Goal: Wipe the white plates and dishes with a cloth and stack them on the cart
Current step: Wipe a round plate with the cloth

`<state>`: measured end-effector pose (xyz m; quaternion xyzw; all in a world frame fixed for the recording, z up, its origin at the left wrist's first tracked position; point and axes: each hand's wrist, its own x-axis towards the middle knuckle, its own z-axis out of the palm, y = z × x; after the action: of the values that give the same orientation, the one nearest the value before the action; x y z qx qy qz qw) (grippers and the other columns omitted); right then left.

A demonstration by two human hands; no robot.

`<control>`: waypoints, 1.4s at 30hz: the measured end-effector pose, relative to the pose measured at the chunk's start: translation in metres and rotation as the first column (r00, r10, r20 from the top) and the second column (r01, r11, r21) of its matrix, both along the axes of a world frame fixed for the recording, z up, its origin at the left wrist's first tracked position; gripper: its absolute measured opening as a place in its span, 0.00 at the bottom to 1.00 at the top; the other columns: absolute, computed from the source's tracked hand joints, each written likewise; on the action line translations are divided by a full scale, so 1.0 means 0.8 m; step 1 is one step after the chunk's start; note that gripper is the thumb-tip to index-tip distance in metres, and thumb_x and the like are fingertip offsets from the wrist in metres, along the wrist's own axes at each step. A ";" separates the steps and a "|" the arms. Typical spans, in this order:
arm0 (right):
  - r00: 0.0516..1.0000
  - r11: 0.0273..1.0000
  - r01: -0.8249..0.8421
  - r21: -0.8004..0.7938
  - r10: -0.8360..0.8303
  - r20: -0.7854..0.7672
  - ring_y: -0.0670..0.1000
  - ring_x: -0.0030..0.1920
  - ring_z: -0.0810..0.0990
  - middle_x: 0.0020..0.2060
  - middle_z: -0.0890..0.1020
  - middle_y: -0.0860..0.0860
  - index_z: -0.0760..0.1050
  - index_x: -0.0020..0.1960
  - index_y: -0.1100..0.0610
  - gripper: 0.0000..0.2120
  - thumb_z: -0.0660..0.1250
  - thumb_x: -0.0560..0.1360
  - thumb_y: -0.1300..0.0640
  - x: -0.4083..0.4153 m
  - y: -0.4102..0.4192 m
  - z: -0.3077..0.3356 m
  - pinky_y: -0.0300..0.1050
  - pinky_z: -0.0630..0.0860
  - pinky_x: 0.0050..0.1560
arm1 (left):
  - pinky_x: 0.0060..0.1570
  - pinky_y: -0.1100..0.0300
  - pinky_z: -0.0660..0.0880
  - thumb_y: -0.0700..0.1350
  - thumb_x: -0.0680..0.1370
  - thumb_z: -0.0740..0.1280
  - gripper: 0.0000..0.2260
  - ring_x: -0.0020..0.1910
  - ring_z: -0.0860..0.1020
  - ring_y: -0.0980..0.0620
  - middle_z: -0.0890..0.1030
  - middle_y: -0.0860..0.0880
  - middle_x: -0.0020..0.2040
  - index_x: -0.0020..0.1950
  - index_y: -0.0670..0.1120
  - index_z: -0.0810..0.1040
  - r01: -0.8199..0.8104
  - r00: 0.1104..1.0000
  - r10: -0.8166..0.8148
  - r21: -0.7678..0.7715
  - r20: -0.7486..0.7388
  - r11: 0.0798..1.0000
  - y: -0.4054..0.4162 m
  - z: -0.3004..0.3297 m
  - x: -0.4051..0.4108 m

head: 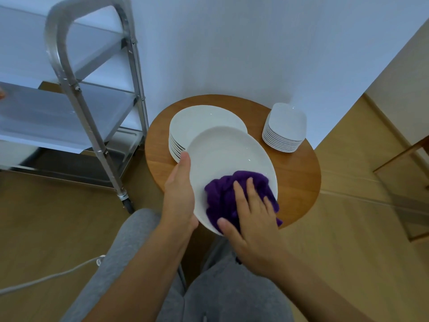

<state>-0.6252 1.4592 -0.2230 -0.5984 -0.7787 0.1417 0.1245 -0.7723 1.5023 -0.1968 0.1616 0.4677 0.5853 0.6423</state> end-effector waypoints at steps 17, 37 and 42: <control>0.838 0.942 0.179 0.285 0.005 -0.545 0.25 0.43 0.74 0.38 0.75 0.34 0.71 0.54 0.45 0.22 0.75 0.67 0.61 -0.015 0.019 0.065 0.18 0.68 0.36 | 0.60 0.38 0.69 0.71 0.64 0.61 0.32 0.62 0.75 0.45 0.78 0.50 0.61 0.64 0.58 0.72 0.165 0.986 -0.161 0.101 -0.046 0.981 0.016 0.046 -0.009; 0.414 0.926 0.376 -0.031 -0.197 -0.889 0.37 0.38 0.78 0.37 0.79 0.34 0.71 0.49 0.43 0.08 0.68 0.71 0.46 0.041 0.055 0.086 0.32 0.75 0.38 | 0.33 0.56 0.79 0.45 0.56 0.77 0.27 0.42 0.83 0.49 0.84 0.49 0.47 0.53 0.49 0.76 0.071 0.969 -0.045 0.099 -0.241 0.993 0.030 0.022 -0.052; 0.847 1.000 0.006 0.021 0.006 -0.532 0.53 0.70 0.63 0.71 0.62 0.51 0.59 0.70 0.43 0.32 0.63 0.68 0.48 0.011 0.090 0.142 0.53 0.64 0.67 | 0.36 0.60 0.73 0.52 0.58 0.79 0.20 0.40 0.75 0.56 0.77 0.53 0.41 0.42 0.53 0.71 0.330 0.494 -0.038 0.147 -0.869 0.933 0.034 0.049 -0.033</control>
<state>-0.6165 1.5310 -0.1090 -0.5344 -0.7153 0.2932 0.3419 -0.7984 1.5297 -0.1577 0.5710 0.6095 0.4189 0.3563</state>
